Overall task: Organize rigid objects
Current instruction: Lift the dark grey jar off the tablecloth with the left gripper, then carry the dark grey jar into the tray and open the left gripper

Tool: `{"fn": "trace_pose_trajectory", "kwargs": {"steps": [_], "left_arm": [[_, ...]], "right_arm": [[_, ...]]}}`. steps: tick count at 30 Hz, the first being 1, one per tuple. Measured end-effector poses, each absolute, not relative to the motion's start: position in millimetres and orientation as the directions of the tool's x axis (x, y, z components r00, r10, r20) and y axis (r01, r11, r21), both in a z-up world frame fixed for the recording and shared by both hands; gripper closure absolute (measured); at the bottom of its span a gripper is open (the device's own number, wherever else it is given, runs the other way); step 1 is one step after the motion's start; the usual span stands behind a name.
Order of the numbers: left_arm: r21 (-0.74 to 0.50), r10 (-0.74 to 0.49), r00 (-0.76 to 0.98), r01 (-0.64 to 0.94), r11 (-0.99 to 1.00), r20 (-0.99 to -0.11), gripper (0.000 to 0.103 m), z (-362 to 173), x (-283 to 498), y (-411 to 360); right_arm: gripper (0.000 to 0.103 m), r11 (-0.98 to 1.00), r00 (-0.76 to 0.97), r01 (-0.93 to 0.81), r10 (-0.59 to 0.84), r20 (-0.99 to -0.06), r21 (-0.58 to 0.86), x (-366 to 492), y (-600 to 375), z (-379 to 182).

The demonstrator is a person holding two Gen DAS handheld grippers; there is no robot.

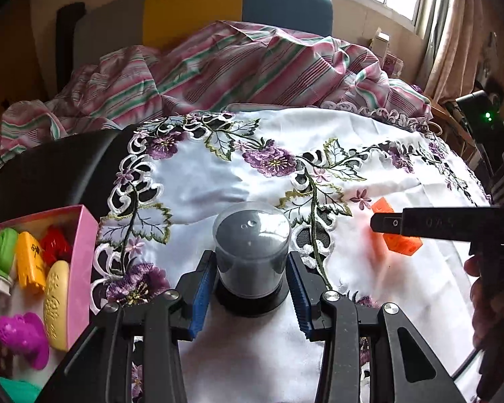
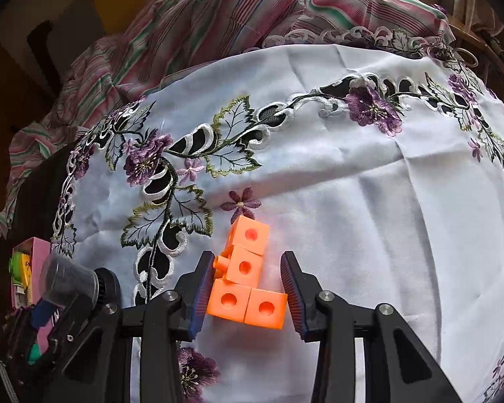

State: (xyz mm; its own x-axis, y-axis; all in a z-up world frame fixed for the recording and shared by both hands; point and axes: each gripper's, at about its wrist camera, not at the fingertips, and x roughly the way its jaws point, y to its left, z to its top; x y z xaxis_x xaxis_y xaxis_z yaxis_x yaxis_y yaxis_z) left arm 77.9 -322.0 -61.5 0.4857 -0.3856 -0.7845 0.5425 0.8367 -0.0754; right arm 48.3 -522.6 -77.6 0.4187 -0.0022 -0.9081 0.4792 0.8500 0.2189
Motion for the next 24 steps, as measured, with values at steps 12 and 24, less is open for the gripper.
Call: {"fn": "trace_pose_trajectory", "kwargs": {"steps": [12,24], "left_arm": [[-0.063,-0.374,0.536,0.51,0.858,-0.757,0.036,-53.5,75.9,-323.3],[-0.091,-0.397,0.523,0.516,0.852,-0.755,0.06,-43.1,64.0,-305.9]], "right_arm": [[0.063,0.85,0.416,0.478,0.004,-0.91,0.223,49.3,-521.5,-79.2],[0.063,0.856,0.422,0.468,0.003,-0.906,0.221,50.3,-520.5,-78.9]]}}
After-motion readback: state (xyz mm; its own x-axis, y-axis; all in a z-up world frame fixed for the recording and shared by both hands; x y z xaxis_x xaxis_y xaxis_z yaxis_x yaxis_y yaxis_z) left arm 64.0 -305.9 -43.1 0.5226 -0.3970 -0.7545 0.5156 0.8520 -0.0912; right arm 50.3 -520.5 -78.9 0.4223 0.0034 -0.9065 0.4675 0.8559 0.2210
